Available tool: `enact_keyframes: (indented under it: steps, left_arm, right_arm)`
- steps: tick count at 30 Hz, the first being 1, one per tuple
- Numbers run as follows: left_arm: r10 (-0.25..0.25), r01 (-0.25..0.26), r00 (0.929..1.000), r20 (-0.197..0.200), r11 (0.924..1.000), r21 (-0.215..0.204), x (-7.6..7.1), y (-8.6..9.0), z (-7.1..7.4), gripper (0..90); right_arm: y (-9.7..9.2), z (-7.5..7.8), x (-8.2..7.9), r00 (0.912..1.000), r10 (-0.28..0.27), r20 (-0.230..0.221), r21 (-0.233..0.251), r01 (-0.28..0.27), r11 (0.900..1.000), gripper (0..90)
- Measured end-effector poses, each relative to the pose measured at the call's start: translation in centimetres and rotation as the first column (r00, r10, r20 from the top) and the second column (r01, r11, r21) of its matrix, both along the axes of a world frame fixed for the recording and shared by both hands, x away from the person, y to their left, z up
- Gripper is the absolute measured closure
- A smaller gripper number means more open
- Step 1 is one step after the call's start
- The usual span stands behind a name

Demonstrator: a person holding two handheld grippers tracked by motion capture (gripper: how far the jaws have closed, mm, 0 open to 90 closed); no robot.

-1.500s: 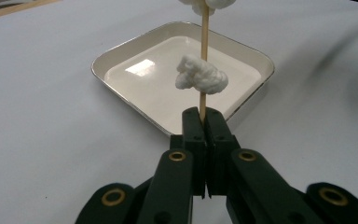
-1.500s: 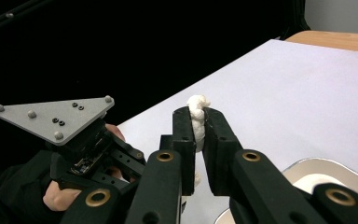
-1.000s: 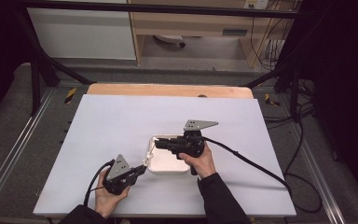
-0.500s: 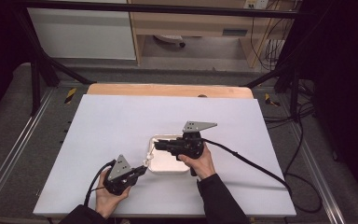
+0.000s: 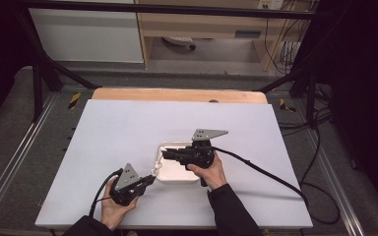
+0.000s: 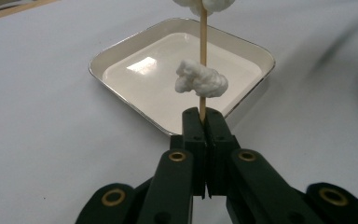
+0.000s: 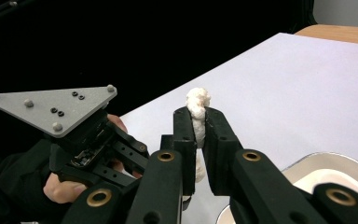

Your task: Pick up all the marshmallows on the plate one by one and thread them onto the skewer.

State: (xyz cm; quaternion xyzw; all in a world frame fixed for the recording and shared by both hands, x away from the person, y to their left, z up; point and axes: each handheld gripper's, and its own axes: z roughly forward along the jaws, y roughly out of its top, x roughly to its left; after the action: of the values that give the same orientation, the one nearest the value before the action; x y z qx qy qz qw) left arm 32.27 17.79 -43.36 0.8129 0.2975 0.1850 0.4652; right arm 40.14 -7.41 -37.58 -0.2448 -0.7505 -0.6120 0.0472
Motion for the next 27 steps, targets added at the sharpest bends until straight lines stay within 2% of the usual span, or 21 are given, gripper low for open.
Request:
enact_keyframes:
  steps: [27]
  left_arm:
    - [0.001, -0.001, 1.0000, 0.000, 1.0000, -0.002, 0.12, 0.02, 0.09, 89.0]
  right_arm:
    - [0.20, -0.27, -0.12, 0.9999, 0.009, -0.005, -0.007, -0.009, 0.9999, 85.0]
